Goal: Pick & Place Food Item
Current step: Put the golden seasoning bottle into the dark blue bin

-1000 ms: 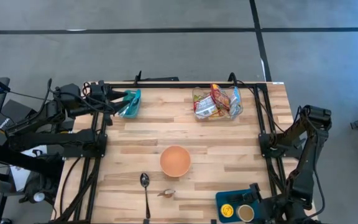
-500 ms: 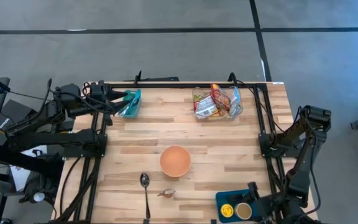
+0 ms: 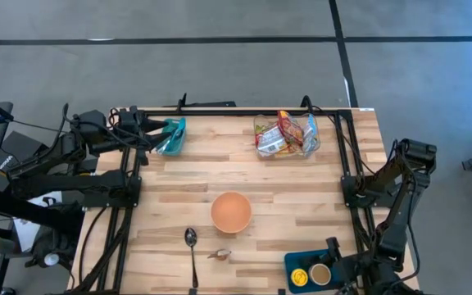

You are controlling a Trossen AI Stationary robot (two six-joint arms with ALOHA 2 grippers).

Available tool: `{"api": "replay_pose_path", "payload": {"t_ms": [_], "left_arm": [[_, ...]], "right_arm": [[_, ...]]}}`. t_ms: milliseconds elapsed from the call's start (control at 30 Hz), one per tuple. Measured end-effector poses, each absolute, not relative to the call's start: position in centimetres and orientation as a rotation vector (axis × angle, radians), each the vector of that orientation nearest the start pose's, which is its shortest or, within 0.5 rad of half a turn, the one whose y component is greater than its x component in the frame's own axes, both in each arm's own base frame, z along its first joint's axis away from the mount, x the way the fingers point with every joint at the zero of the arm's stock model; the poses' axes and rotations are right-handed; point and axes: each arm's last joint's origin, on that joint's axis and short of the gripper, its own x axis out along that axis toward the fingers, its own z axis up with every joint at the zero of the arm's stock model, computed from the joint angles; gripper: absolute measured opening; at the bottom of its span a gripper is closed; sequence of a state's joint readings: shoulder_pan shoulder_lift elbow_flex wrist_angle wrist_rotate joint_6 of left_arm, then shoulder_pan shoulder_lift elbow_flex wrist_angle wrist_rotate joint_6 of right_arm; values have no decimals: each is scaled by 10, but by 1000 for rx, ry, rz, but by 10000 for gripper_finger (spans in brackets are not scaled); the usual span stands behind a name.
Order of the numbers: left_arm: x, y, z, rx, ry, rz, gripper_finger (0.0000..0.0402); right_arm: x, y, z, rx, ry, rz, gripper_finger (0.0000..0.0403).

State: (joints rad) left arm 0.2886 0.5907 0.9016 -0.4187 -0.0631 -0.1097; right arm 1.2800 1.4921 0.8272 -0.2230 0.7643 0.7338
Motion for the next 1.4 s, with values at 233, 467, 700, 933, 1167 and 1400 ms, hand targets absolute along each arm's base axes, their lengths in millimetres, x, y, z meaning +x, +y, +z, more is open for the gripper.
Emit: {"api": "replay_pose_path", "payload": {"t_ms": [233, 467, 700, 933, 1167, 1400], "left_arm": [[107, 34, 372, -121, 88, 357, 168], [107, 34, 372, -121, 88, 357, 168], [107, 34, 372, -121, 88, 357, 168], [107, 34, 372, -121, 88, 357, 168], [107, 34, 372, -121, 89, 357, 168], [107, 34, 372, -121, 88, 357, 168]], "right_arm": [[104, 269, 184, -66, 616, 247, 263], [106, 274, 178, -59, 595, 234, 263], [107, 273, 178, -62, 604, 229, 263], [106, 272, 177, -46, 613, 224, 263], [106, 273, 177, -30, 622, 225, 275], [107, 273, 177, -27, 621, 226, 281]]}}
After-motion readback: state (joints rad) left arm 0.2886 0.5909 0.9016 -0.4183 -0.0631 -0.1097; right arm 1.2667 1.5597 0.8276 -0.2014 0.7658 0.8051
